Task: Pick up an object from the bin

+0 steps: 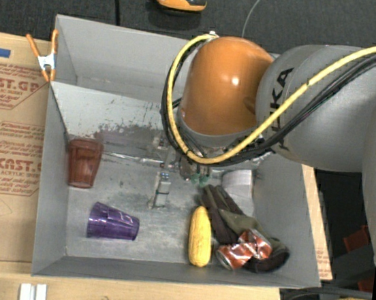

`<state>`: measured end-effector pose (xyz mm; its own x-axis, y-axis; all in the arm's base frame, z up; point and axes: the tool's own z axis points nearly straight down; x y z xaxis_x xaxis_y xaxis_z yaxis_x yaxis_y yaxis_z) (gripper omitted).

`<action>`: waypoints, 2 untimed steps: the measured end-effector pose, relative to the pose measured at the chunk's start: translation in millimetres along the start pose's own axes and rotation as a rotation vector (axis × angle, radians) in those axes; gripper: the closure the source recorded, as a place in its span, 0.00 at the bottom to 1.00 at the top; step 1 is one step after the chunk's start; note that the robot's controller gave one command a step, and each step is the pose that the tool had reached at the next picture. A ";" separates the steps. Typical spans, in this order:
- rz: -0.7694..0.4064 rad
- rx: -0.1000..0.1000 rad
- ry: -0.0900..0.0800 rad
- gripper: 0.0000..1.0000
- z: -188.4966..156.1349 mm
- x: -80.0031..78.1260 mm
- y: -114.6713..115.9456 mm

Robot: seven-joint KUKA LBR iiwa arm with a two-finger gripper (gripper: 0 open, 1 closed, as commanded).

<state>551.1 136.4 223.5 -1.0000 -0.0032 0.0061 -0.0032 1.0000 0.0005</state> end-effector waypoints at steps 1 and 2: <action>0.002 -0.001 -0.008 0.00 -4.9 -1.4 -0.9; -0.010 -0.002 -0.011 0.00 77.4 24.3 27.7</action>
Offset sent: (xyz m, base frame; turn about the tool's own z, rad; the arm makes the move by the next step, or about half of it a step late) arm -0.0497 0.0525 -0.1535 -0.0216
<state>526.2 164.1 146.3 -0.9999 -0.0136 -0.0047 -0.0136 0.9999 0.0028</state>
